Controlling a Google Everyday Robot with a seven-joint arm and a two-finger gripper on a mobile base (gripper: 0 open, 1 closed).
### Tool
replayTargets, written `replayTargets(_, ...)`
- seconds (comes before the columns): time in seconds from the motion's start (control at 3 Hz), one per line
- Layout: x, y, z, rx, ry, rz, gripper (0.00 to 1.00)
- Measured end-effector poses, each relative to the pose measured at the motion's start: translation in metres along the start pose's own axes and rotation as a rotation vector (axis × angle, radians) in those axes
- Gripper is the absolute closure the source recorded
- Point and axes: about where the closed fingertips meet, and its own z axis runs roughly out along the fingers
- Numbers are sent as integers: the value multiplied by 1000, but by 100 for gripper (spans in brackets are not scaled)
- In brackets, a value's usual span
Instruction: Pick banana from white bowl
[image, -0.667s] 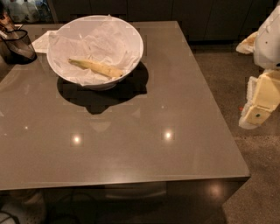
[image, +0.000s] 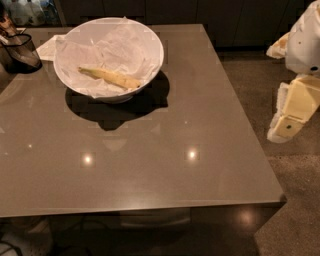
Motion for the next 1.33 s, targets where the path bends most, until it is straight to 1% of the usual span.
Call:
replayTargets(0.33,-23,-14,5,-16,6,-1,0)
replayTargets(0.67,-54,-32,21,-25,36,-32,0)
replayTargets(1.0,-61,-36,24,-9,29,-28,0)
replayTargets(1.33,-97,-49,35,-23,10,-37,0)
